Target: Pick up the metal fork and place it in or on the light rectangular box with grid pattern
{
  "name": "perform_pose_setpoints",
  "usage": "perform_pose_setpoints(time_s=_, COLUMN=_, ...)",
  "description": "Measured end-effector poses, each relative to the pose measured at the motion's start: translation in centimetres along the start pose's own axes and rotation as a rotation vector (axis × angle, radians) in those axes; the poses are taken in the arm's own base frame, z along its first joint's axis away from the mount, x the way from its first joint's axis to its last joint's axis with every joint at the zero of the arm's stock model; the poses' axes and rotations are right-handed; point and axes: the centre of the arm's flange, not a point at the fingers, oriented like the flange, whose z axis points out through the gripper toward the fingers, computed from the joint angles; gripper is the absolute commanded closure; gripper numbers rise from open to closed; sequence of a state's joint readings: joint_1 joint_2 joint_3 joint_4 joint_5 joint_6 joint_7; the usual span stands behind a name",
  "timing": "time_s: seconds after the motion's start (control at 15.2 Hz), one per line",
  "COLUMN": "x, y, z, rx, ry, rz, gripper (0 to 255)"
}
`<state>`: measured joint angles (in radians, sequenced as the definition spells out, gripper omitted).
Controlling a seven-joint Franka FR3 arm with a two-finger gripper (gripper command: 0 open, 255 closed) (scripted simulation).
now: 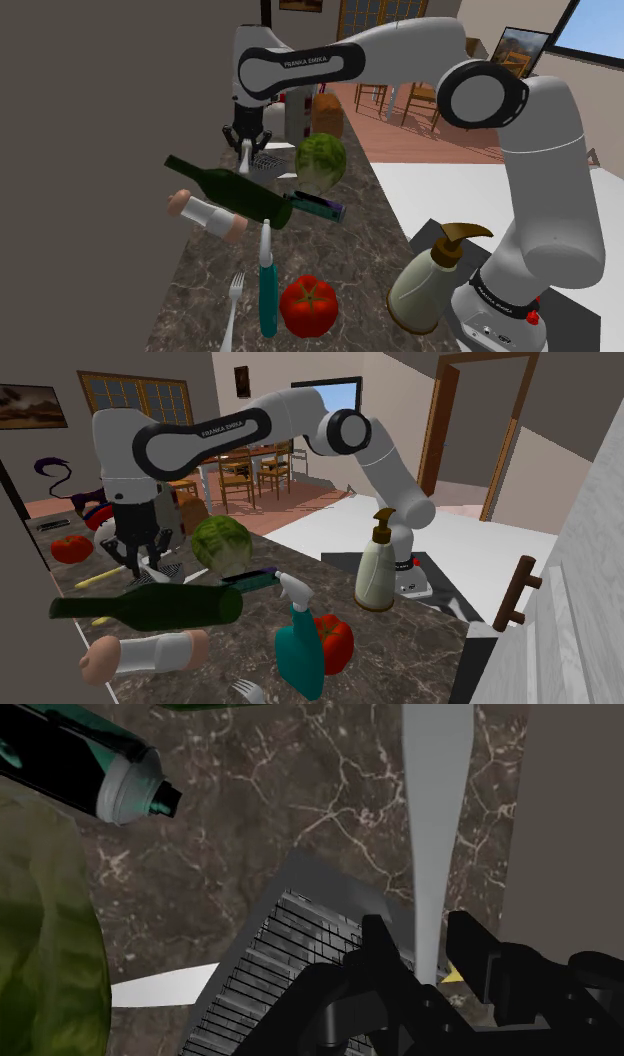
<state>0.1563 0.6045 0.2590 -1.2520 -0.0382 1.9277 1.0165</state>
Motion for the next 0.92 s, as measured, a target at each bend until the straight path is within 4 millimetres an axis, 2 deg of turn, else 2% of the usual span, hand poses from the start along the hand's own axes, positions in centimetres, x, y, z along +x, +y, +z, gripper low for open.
perform_pose_setpoints(time_s=0.33, x=0.1, y=0.2, z=2.6, rx=-0.001, ry=-0.001, rz=0.0, gripper=255)
perform_pose_setpoints(time_s=0.73, x=0.1, y=0.3, z=2.8, rx=0.001, ry=0.001, rz=-0.001, gripper=255)
perform_pose_setpoints(time_s=0.79, x=0.1, y=0.3, z=2.8, rx=0.001, ry=0.001, rz=-0.001, gripper=0)
perform_pose_setpoints(time_s=0.92, x=0.0, y=0.3, z=2.9, rx=0.0, ry=-0.001, rz=-0.002, gripper=0)
